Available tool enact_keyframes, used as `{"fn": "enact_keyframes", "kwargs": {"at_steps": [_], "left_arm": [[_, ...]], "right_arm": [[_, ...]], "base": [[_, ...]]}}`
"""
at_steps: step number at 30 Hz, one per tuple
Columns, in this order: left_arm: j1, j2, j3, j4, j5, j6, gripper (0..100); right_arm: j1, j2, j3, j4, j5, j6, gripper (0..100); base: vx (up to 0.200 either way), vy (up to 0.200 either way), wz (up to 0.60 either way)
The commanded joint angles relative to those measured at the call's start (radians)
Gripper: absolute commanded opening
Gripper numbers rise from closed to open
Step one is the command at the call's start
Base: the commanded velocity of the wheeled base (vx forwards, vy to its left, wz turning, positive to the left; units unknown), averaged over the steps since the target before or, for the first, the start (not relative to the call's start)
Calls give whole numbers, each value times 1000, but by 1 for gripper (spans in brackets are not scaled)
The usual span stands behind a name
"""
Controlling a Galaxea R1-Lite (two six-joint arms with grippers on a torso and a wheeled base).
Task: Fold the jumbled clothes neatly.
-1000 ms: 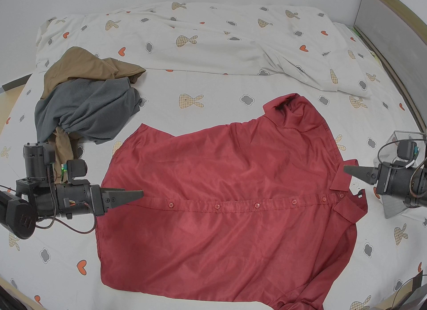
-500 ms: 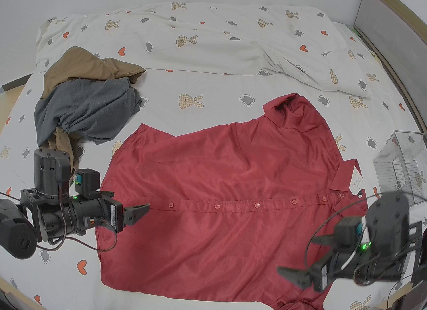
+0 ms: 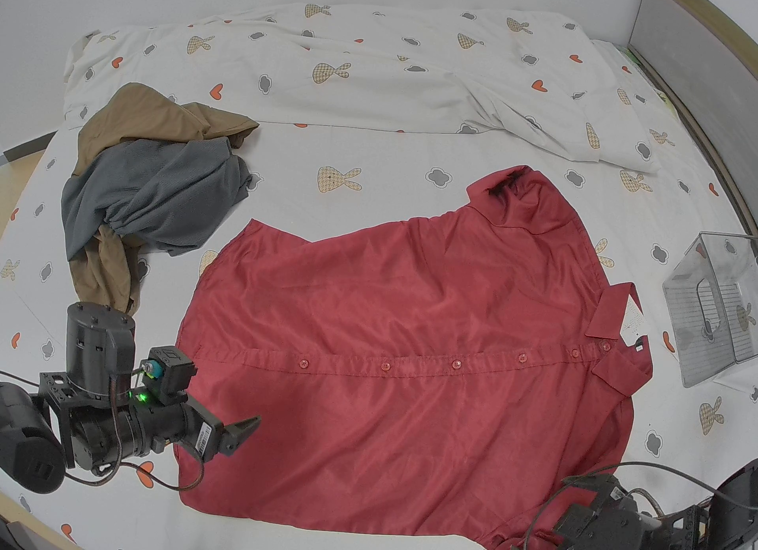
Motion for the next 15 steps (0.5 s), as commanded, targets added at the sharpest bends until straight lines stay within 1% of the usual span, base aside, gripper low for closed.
{"fn": "enact_keyframes", "kwargs": {"at_steps": [1,3,7,11,12,15], "left_arm": [[-10,12,37,-2,60,43,100],[-9,26,38,-4,86,46,100],[-10,30,51,-4,96,46,100],[-18,18,84,-4,98,46,100],[-30,17,107,-5,112,46,100],[-33,15,137,-16,142,46,100]], "right_arm": [[38,20,12,-2,-12,-15,100],[57,20,8,-6,-15,-15,100],[118,22,17,-2,-38,-15,100],[156,28,19,0,-44,-15,100],[172,32,19,0,-44,-13,100],[212,35,20,0,-44,-13,100]], "base": [[0,0,0],[0,0,0],[0,0,0],[0,0,0],[0,0,0],[0,0,0]]}}
